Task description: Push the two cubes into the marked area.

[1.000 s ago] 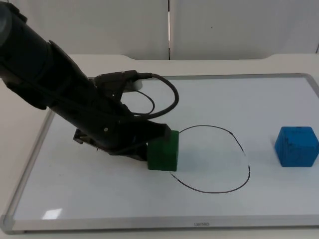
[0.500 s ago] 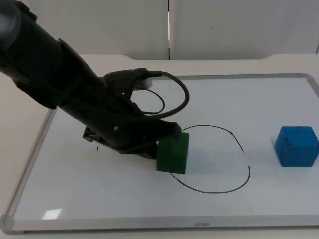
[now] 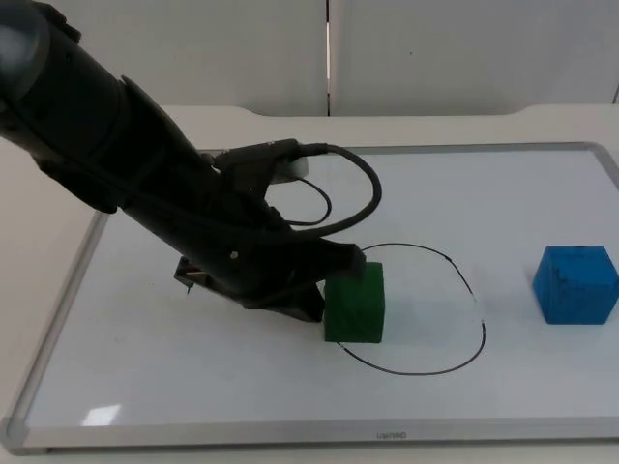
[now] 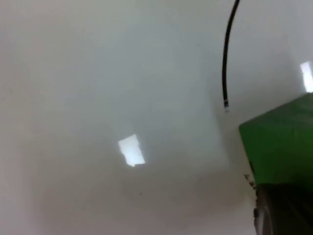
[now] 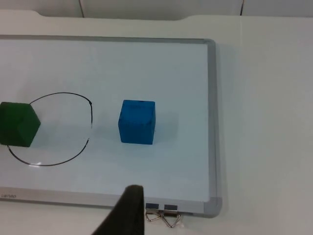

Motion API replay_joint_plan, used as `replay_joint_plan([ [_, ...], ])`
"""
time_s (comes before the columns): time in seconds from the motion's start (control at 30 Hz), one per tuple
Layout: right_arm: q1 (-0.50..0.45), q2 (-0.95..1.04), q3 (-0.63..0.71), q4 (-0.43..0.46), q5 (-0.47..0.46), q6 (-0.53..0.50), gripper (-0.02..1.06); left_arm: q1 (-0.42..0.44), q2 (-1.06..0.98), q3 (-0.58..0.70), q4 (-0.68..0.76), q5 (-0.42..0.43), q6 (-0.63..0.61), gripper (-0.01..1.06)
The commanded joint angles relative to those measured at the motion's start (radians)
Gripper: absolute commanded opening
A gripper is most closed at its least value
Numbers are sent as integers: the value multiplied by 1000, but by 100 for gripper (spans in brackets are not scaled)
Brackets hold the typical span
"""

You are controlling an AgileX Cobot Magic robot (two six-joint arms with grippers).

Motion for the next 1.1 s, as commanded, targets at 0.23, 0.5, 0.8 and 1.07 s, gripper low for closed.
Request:
replay_joint_plan([
  [0.23, -1, -4, 6, -2, -5, 0, 105, -37, -1, -3, -36, 25, -1, 0],
  [0.5, -1, -4, 6, -2, -5, 0, 105, -78, -1, -3, -51, -45, 3, 0],
  [0.8, -1, -4, 6, -2, -5, 0, 105, -78, -1, -17, -43, -81, 3, 0],
  [1.07, 66, -4, 6, -2, -5, 0, 105, -67, -9, -23, 33, -84, 11, 0],
])
